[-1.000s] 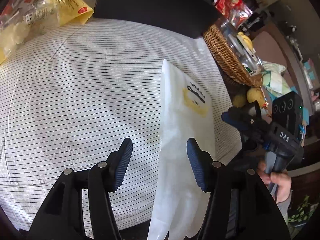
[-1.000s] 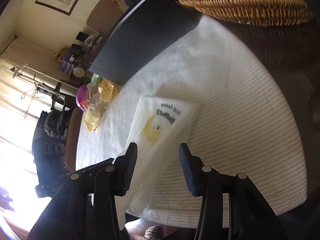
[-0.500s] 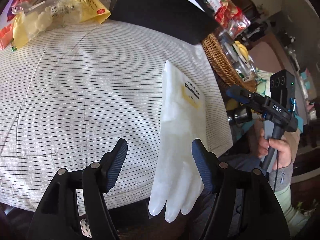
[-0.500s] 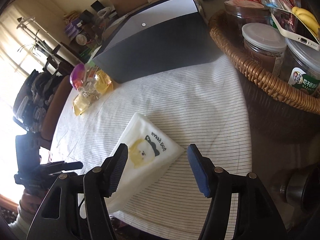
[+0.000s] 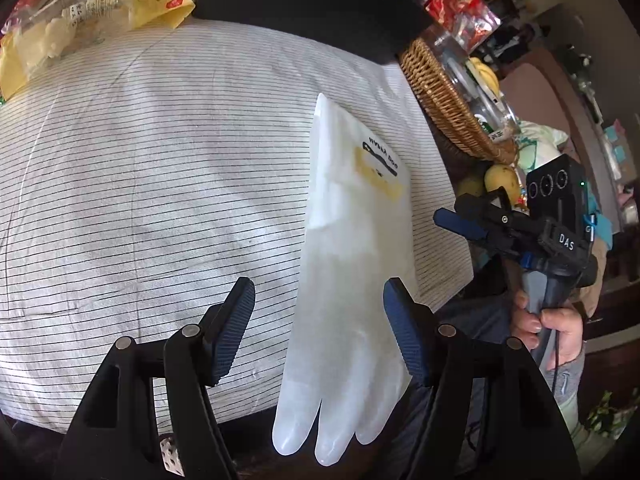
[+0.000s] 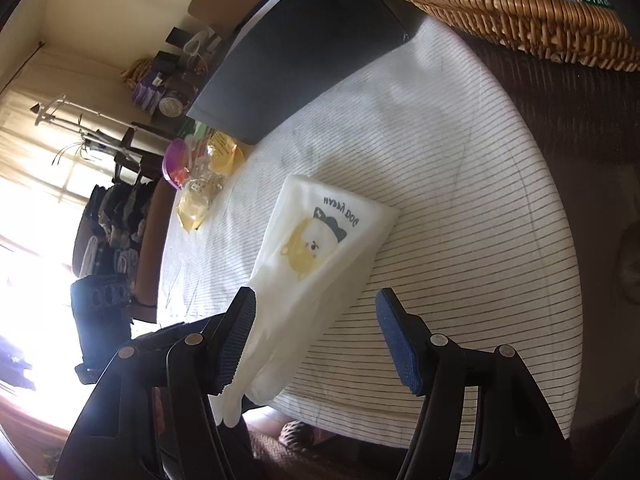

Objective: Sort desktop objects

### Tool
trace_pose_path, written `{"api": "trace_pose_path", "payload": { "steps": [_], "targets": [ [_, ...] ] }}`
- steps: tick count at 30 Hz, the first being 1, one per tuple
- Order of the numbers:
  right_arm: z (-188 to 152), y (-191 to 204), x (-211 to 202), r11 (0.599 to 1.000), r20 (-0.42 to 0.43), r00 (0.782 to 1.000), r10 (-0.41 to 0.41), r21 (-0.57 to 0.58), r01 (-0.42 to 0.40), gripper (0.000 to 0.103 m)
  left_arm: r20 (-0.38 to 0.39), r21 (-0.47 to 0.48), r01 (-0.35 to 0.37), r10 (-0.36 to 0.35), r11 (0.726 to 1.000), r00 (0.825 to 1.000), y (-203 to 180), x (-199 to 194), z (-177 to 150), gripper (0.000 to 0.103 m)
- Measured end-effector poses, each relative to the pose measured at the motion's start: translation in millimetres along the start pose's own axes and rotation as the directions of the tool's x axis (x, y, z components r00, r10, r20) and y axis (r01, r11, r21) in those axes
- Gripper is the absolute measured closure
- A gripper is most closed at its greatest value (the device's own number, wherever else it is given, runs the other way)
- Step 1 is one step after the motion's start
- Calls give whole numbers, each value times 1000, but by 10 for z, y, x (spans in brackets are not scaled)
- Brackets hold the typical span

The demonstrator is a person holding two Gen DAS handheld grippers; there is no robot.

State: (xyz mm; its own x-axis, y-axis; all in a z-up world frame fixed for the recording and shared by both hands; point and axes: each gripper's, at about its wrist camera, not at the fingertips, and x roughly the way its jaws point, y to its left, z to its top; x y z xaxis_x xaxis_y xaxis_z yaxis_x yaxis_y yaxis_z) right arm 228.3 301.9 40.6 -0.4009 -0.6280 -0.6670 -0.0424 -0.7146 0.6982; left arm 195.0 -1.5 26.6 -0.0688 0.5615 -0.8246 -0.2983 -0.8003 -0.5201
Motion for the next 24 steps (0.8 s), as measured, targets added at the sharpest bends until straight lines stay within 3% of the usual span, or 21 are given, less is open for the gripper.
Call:
{"api": "trace_pose_path", "payload": {
  "steps": [9,11,20,22,24],
  "targets": [
    [-284,63,294,991,-54,993,107,85,-102,37,-6,-24,35,-36,999,999,-3,221,-64,42],
    [-317,74,360,990,-57,992,113,95,-107,37,-3,-26,52,-52,998,999,-14,239,-64,53],
    [-371,29,451,980,-33,990,137,153,-131,37,15,-32,92,-91,995,996,-55,270,-96,68],
    [-380,54,461,982,-23,991,136,139,-131,44,21,-35,102,-101,994,995,-57,269,-104,70],
    [-395,105,493,983,-20,989,145,115,-141,69,28,-39,115,-114,993,993,-59,258,-110,72]
  ]
}}
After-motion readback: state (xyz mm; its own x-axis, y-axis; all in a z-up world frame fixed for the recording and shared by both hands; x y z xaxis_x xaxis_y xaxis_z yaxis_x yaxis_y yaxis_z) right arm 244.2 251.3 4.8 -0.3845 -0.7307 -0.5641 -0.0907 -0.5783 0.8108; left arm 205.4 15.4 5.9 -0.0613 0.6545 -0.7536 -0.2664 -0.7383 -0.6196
